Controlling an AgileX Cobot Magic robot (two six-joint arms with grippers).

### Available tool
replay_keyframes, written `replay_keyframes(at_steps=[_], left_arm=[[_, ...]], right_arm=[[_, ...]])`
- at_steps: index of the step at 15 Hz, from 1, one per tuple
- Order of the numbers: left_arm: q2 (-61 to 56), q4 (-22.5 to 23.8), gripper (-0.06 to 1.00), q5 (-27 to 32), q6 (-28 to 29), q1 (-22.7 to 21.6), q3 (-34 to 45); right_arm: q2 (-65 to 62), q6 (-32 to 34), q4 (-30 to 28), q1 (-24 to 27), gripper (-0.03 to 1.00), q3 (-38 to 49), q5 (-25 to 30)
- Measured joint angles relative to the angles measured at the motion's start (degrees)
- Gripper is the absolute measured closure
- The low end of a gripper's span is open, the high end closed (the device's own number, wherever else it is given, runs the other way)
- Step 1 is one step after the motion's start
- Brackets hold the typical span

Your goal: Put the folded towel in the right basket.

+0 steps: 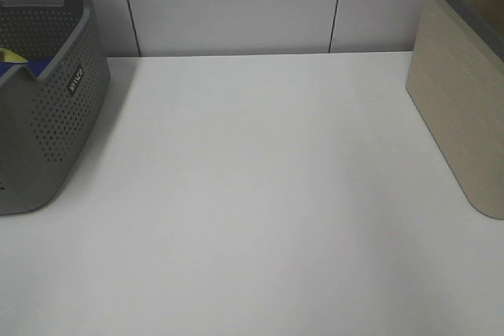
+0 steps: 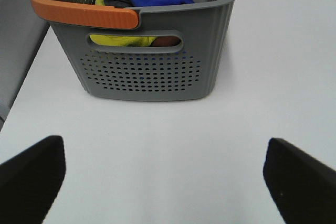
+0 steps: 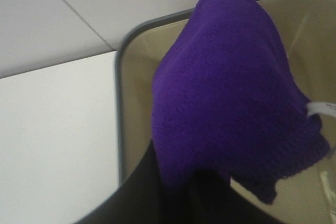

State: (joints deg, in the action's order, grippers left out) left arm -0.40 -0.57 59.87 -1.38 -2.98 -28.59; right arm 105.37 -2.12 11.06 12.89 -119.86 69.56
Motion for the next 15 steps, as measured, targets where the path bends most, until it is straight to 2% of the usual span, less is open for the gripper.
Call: replay_keyframes(at_steps=[2, 3, 4, 5, 6, 7, 8, 11, 13, 15], left_arm=[[0.00, 0.00, -0.05, 0.00, 0.00, 0.00, 0.00], [0.00, 0.00, -0.05, 0.00, 0.00, 0.00, 0.00], [0.00, 0.00, -0.05, 0.00, 0.00, 0.00, 0.00], [0.00, 0.00, -0.05, 0.00, 0.00, 0.00, 0.00], [0.00, 0.00, -0.05, 0.00, 0.00, 0.00, 0.00], [0.00, 0.00, -0.05, 0.00, 0.00, 0.00, 0.00], [0.00, 0.00, -0.05, 0.00, 0.00, 0.00, 0.00], [0.00, 0.00, -0.05, 0.00, 0.00, 0.00, 0.00], [0.00, 0.00, -0.05, 0.00, 0.00, 0.00, 0.00], [0.00, 0.00, -0.05, 0.00, 0.00, 0.00, 0.00]], right_arm=[[0.06, -0.17, -6.99, 0.23, 0.89, 2.06, 0.00], [0.06, -0.17, -7.62, 0.23, 0.85, 2.81, 0.00], [0.06, 0.17, -8.31, 0.23, 0.72, 4.70, 0.00], [0.11, 1.43, -8.65, 0.23, 0.23, 9.40, 0.17], [0.11, 1.43, -8.65, 0.23, 0.23, 9.40, 0.17], [0.11, 1.32, -8.65, 0.23, 0.10, 11.12, 0.34], [0.23, 1.03, -8.59, 0.23, 0.02, 12.09, 0.52], [-0.11, -0.63, -6.99, -1.03, 0.00, 12.15, 0.46], [-1.55, -0.34, -8.94, -5.04, 0.00, 12.20, 0.46], [-7.28, 0.23, -9.17, -8.14, 0.00, 15.76, 0.11]])
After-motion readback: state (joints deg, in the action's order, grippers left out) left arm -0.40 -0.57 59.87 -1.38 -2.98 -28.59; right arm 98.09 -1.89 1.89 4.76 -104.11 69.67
